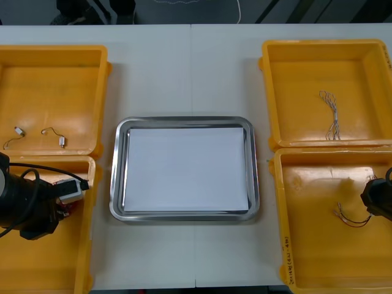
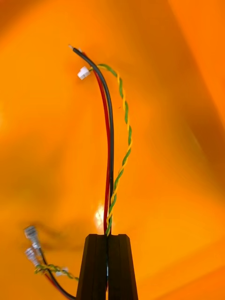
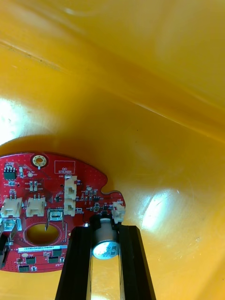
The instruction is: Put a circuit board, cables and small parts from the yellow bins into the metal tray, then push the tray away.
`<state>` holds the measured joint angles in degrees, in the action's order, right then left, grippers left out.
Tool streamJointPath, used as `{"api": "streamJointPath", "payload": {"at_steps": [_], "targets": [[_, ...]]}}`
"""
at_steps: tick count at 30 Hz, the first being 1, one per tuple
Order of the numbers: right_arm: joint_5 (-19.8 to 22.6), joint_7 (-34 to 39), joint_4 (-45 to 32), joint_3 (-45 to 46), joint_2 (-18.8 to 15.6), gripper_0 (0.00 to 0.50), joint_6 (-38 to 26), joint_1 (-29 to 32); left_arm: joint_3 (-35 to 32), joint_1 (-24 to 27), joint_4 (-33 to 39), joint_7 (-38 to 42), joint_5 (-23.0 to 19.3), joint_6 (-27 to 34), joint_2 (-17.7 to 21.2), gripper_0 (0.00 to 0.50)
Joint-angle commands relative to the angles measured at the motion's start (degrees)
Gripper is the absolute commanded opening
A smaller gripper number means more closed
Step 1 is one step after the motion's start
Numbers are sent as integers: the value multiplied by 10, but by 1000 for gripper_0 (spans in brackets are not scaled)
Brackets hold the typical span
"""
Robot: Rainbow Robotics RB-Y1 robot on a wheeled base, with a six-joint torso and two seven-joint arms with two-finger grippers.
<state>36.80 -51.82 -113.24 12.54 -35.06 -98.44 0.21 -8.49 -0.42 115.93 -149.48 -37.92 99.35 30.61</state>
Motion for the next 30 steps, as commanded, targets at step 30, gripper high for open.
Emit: {"api": "streamJointPath", "payload": {"at_steps": [30], "targets": [[161,-21,-207,-86,-91,0,-116,-125,-152,-92,47,-55,-31,39,6,0]]}}
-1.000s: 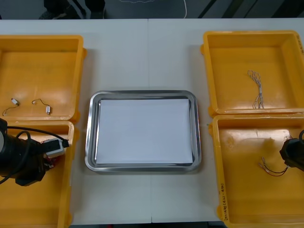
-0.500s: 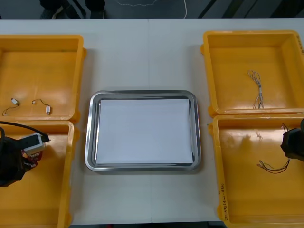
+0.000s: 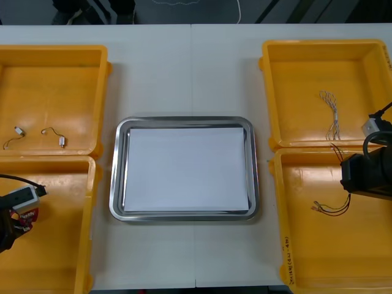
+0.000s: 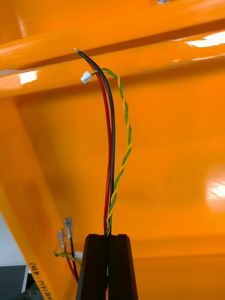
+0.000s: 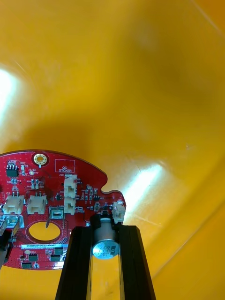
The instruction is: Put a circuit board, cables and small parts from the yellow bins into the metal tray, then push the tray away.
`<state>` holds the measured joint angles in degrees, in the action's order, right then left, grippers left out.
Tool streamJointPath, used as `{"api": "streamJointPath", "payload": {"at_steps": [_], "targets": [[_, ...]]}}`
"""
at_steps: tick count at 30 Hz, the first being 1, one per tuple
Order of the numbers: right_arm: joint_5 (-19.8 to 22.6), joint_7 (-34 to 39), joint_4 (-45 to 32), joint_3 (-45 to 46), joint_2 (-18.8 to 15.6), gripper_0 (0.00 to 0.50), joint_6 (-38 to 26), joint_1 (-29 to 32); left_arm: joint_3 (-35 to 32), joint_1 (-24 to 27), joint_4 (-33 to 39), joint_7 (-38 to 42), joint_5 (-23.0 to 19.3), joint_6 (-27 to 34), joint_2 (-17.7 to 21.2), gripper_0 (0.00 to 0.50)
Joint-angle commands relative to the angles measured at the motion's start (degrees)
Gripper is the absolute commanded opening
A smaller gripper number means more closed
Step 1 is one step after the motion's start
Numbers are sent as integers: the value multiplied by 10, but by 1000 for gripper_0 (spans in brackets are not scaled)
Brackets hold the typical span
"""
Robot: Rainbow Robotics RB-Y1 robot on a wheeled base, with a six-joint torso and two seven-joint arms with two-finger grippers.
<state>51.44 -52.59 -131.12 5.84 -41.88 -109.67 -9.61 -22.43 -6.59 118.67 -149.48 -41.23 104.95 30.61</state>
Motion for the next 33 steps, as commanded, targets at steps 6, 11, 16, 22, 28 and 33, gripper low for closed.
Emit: {"api": "streamJointPath", "payload": {"at_steps": [6,11,16,22,28,33], "targets": [[51,-9,-33,-15,-27,0,-3,-52,-1,-40,21,-45,5,-26,6,0],[56,-7,-46,-16,-28,0,-3,-59,9,-43,20,-30,15,-29,2,0],[63,-7,-46,-35,-27,0,-3,-74,9,-43,21,-16,36,-36,-18,0],[56,-7,-46,-74,-25,0,-3,-102,11,-43,21,-7,45,-39,-23,0],[53,-9,-46,-101,-20,0,-3,-118,17,-46,20,-2,51,-44,-23,10],[56,-12,-46,-112,-18,0,-3,-124,22,-48,20,4,61,-44,-23,11]]}}
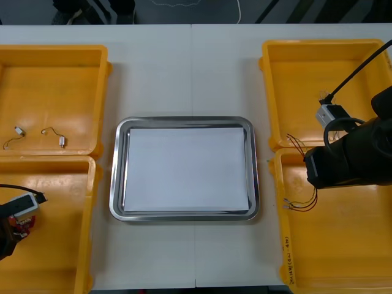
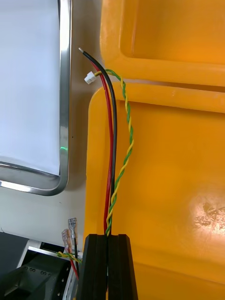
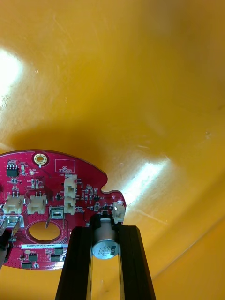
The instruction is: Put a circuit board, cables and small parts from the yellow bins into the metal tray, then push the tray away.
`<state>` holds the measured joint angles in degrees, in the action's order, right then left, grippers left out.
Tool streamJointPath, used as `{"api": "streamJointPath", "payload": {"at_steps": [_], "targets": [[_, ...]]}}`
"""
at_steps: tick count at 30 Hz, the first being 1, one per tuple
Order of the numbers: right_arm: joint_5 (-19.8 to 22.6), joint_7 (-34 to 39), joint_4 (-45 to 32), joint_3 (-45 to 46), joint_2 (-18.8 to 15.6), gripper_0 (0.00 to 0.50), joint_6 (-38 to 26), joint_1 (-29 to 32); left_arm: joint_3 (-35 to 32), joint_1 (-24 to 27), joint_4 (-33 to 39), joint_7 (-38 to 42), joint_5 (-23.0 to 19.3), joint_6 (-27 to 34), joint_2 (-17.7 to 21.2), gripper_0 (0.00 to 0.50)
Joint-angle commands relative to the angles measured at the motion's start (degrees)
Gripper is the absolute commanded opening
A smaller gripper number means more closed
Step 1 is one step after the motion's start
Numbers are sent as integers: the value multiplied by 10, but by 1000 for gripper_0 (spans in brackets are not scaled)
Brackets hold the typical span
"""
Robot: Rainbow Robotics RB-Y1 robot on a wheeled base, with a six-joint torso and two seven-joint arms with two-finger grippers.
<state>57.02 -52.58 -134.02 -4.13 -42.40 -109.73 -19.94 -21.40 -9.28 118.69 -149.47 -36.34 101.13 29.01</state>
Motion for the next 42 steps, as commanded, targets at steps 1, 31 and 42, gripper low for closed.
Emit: {"api": "streamJointPath", "payload": {"at_steps": [1,31,42], "targets": [[0,-12,-17,-14,-13,0,-3,-20,12,-21,20,4,13,-6,-7,10],[-5,-16,-17,-17,-13,0,-3,-21,14,-8,30,0,9,7,-8,500],[-5,-16,-17,-17,-13,0,-3,-20,-57,15,114,-4,-13,89,-6,500]]}}
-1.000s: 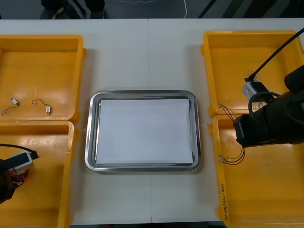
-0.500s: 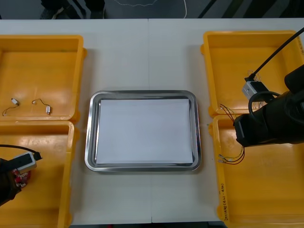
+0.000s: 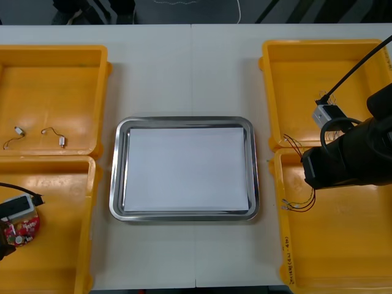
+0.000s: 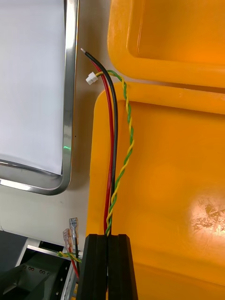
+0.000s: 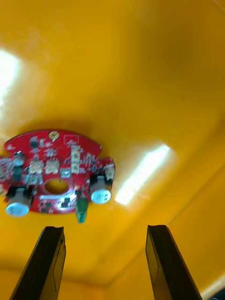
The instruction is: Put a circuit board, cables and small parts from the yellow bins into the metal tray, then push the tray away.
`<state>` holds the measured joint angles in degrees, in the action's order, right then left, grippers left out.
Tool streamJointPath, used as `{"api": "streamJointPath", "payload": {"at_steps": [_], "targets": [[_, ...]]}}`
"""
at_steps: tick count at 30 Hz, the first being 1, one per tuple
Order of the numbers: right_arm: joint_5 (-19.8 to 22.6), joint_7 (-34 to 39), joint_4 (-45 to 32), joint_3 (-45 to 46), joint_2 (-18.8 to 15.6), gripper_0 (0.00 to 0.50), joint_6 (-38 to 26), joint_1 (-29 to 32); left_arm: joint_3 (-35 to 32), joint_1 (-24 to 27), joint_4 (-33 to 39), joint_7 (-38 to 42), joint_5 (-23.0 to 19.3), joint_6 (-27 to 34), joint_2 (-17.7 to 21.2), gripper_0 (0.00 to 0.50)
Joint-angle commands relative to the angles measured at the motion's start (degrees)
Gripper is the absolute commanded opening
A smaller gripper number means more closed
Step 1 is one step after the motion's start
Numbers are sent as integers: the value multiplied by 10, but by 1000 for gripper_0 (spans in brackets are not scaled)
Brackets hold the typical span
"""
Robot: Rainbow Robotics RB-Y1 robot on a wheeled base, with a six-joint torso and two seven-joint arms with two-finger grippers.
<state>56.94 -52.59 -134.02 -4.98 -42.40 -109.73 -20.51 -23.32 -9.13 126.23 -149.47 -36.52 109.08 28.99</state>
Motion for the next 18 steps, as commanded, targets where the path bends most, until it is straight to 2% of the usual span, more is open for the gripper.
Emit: {"api": "streamJointPath", "payload": {"at_steps": [1,6,11,18], "targets": [[-4,-16,-17,-8,-13,0,-3,-16,-42,12,40,-4,-12,9,-6,500],[-3,-16,-17,-8,-13,0,-3,-15,-49,3,30,-6,-22,9,-4,500],[-3,-16,-17,-7,-13,0,-3,-16,-51,-11,12,-11,-34,-23,0,500],[-6,-12,-17,-8,-13,0,-3,-15,-48,-14,-39,-55,-53,-55,32,500]]}}
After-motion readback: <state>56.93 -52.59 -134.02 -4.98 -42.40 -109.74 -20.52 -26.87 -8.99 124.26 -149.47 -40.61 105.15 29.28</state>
